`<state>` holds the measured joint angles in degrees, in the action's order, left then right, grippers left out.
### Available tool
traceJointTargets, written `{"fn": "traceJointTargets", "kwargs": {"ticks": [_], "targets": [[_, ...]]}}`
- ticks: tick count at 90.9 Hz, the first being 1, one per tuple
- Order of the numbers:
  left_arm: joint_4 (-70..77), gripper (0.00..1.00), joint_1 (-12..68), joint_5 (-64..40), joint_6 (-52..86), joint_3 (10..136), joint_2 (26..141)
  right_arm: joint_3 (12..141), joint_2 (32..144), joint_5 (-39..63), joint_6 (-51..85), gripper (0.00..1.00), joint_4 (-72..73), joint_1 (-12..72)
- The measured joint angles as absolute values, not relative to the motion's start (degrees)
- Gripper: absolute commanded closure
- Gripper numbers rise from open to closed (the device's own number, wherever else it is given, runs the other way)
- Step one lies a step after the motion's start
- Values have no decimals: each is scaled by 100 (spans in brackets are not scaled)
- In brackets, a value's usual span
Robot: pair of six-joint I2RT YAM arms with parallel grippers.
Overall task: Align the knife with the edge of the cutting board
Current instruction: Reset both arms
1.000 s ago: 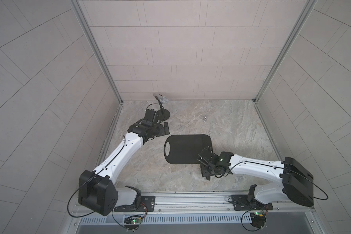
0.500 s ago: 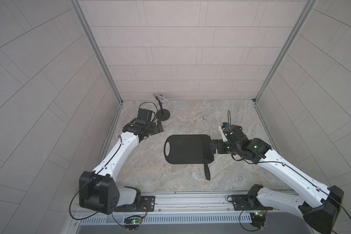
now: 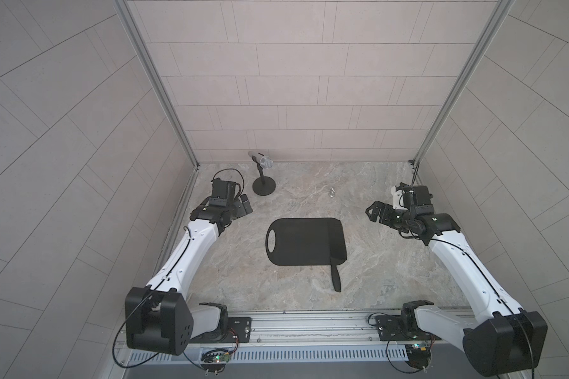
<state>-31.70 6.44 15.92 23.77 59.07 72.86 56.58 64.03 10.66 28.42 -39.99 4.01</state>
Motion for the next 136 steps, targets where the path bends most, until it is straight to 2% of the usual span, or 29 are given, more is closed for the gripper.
{"fn": "traceJointTargets", "kwargs": {"ticks": [35, 71, 98, 109, 136], "targets": [[-2545, 0, 217, 2003, 2383, 5376, 7216, 4532, 6361, 456, 2958, 0, -2436, -681], [-1452, 0, -82, 2888, 2635, 4477, 6963, 3234, 6213, -657, 2923, 0, -338, -727], [-558, 0, -102, 3365, 2532, 3879, 6858, 3070, 6392, -956, 2716, 0, 589, -725], [-250, 0, -102, 3227, 2307, 3879, 7061, 2928, 6560, -958, 2591, 0, 819, -727], [836, 0, -209, 1986, 1317, 3398, 7240, 2602, 6788, -1013, 2252, 0, 1426, -727]]}}
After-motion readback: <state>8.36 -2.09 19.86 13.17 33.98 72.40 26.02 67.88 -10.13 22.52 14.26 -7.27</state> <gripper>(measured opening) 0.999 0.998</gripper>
